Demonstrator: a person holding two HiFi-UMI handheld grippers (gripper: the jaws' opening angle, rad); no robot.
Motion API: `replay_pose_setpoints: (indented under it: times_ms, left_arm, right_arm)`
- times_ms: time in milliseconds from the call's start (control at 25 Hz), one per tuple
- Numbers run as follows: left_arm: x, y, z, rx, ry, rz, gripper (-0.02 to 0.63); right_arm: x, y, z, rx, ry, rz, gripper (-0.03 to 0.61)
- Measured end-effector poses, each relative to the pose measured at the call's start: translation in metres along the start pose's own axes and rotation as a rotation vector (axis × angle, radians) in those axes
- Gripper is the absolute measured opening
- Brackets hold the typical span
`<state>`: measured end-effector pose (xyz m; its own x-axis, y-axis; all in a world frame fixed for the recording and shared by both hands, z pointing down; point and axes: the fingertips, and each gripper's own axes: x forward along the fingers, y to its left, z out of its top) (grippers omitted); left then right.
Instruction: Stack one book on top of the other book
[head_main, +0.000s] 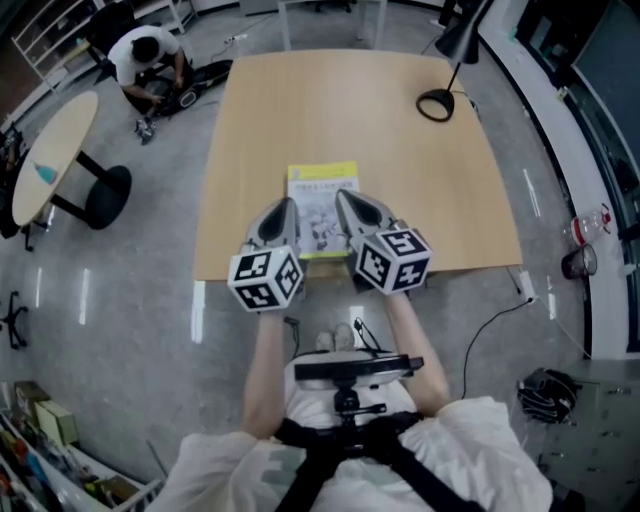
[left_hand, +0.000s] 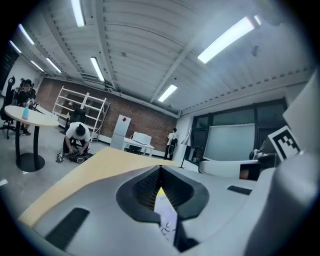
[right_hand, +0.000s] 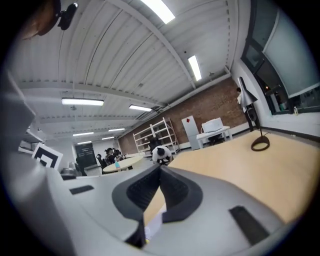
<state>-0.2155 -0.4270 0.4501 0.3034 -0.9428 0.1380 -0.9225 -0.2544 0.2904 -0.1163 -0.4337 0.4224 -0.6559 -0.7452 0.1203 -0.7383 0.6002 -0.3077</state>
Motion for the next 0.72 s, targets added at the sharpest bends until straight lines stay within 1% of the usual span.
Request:
replay_pose_setpoints:
  times_ms: [80,200,320,400,520,640,720]
  left_arm:
    - [-0.005,0.003,-0.01,0.008,0.027,0.003,0.011]
    - [-0.012,0.011,-0.016,0.003,0.073,-0.005,0.011]
    - [-0.015,0.012,-0.023,0.001,0.104,-0.038,0.011]
    - [-0.019,0.01,-0.034,-0.009,0.114,-0.059,0.011]
    - [-0.029,0.009,-0.041,0.002,0.115,-0.073,0.011]
    - [-0.04,0.004,-0.033,0.039,0.093,-0.09,0.011]
    - [-0.051,0.005,-0.026,0.041,0.069,-0.088,0.011]
  right_arm:
    - [-0.003,0.003,-0.008,-0.01,0.015,-0.007,-0.005]
    - [-0.007,0.012,-0.009,-0.009,0.003,-0.031,-0.005]
    - [-0.014,0.011,-0.005,-0.003,-0.029,-0.086,-0.005]
    - [-0.022,0.009,-0.008,0.014,-0.045,-0.108,-0.005]
    - [-0.031,0.012,-0.018,0.042,-0.05,-0.115,-0.005]
    - [-0.038,0.02,-0.022,0.065,-0.06,-0.115,-0.005]
    - [-0.042,0.032,-0.024,0.055,-0.058,-0.102,-0.005]
